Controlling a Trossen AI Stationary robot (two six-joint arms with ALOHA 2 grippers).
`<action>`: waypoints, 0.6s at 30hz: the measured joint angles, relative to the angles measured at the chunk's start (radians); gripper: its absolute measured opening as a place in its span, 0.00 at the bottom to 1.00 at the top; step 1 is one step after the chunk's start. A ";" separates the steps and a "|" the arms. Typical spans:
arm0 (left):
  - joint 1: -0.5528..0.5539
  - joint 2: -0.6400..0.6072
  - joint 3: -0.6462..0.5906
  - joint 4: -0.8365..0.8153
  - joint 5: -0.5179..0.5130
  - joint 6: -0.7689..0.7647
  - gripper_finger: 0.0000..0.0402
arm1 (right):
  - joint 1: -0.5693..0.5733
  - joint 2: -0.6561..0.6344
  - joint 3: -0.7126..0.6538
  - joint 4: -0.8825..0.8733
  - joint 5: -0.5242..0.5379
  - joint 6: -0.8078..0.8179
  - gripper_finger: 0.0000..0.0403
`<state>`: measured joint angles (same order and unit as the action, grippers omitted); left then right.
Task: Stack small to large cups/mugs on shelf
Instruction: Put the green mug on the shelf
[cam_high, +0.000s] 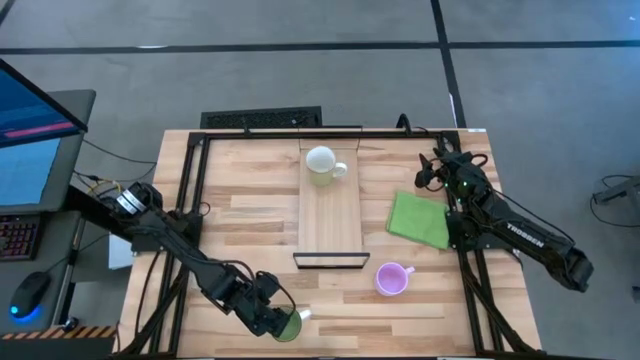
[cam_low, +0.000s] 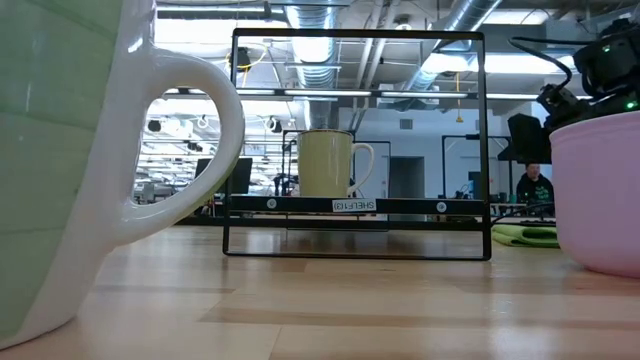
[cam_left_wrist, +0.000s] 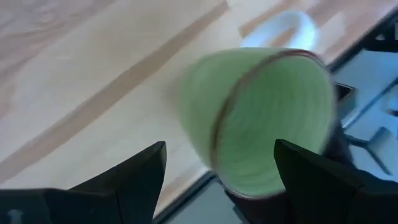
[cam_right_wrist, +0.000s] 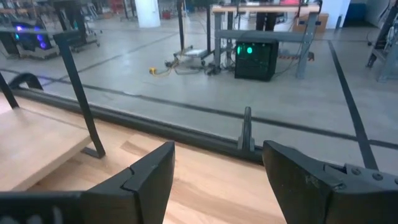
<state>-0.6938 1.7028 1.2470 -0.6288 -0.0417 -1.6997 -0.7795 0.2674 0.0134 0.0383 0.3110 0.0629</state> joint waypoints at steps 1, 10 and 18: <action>0.000 0.002 0.000 -0.013 0.001 -0.003 0.72 | 0.000 0.001 0.000 0.000 0.000 0.000 0.66; 0.005 0.039 -0.001 -0.057 0.060 -0.039 0.72 | 0.000 0.019 0.000 0.001 0.000 0.008 0.66; 0.009 0.040 -0.001 -0.023 0.082 0.019 0.72 | 0.001 0.020 0.000 0.000 0.000 0.009 0.66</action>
<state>-0.6846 1.7432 1.2465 -0.6516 0.0406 -1.6807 -0.7789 0.2874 0.0135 0.0387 0.3109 0.0716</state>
